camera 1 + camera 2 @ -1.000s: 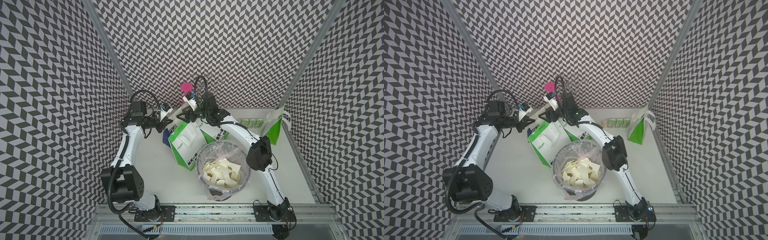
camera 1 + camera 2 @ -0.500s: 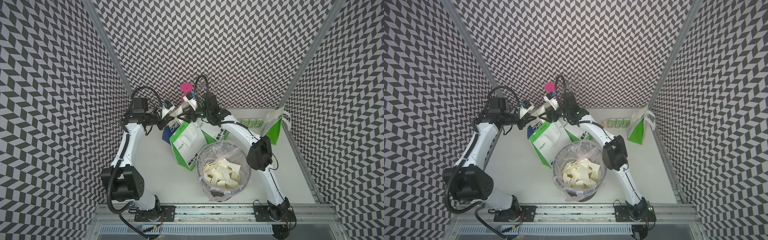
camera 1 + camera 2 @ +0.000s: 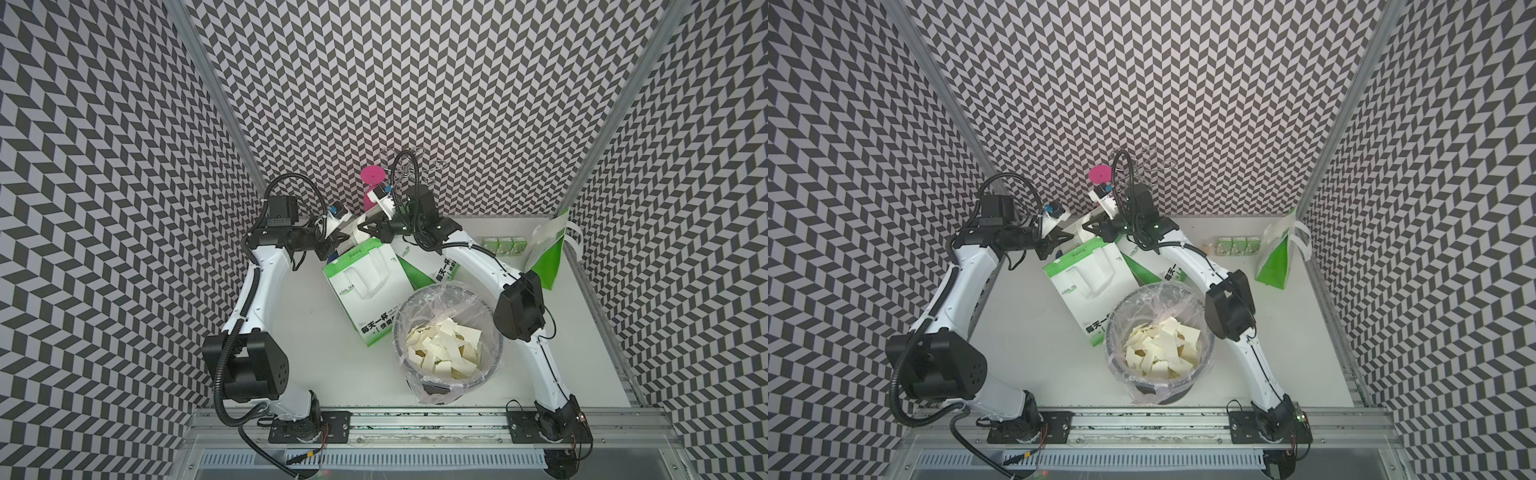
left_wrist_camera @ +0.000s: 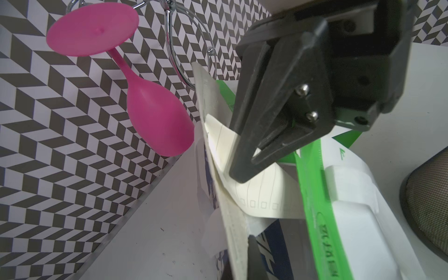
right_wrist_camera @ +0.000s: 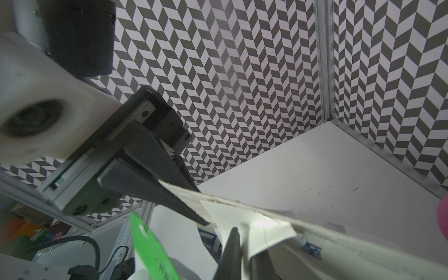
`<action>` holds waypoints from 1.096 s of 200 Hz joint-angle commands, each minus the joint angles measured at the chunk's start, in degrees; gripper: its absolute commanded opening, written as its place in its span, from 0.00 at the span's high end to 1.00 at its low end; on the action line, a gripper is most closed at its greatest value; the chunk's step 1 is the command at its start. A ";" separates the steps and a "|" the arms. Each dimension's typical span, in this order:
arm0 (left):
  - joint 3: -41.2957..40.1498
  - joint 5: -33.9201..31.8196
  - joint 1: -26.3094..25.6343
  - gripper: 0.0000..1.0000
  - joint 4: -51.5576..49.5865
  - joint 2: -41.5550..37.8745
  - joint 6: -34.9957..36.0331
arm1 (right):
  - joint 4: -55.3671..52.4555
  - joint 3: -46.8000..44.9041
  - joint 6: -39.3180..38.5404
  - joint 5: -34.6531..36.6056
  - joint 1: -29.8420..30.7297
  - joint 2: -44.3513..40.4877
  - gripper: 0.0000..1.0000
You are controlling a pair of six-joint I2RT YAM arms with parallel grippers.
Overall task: Shred takeout receipts and throw away
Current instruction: Tear off the takeout receipt from the takeout bag.
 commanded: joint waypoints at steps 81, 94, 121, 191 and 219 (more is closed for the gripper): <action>-2.84 -9.53 1.72 1.00 2.37 -1.51 -8.51 | 14.05 -9.79 -1.42 -3.28 0.12 -9.60 1.00; -2.73 -10.77 1.87 1.00 2.58 -1.60 -9.56 | 15.45 -10.79 -1.21 -3.75 0.03 -10.22 1.00; -2.89 -11.63 2.51 1.00 2.09 -1.54 -9.99 | 18.45 -12.60 0.02 -3.74 -0.32 -11.37 1.00; -4.27 -8.45 2.51 0.89 2.39 -2.22 -9.93 | 27.10 -21.69 -0.23 1.28 -0.58 -17.42 0.93; -4.36 -7.24 2.51 0.79 2.79 -2.88 -9.89 | 26.88 -21.71 -0.36 1.38 -0.58 -17.36 0.91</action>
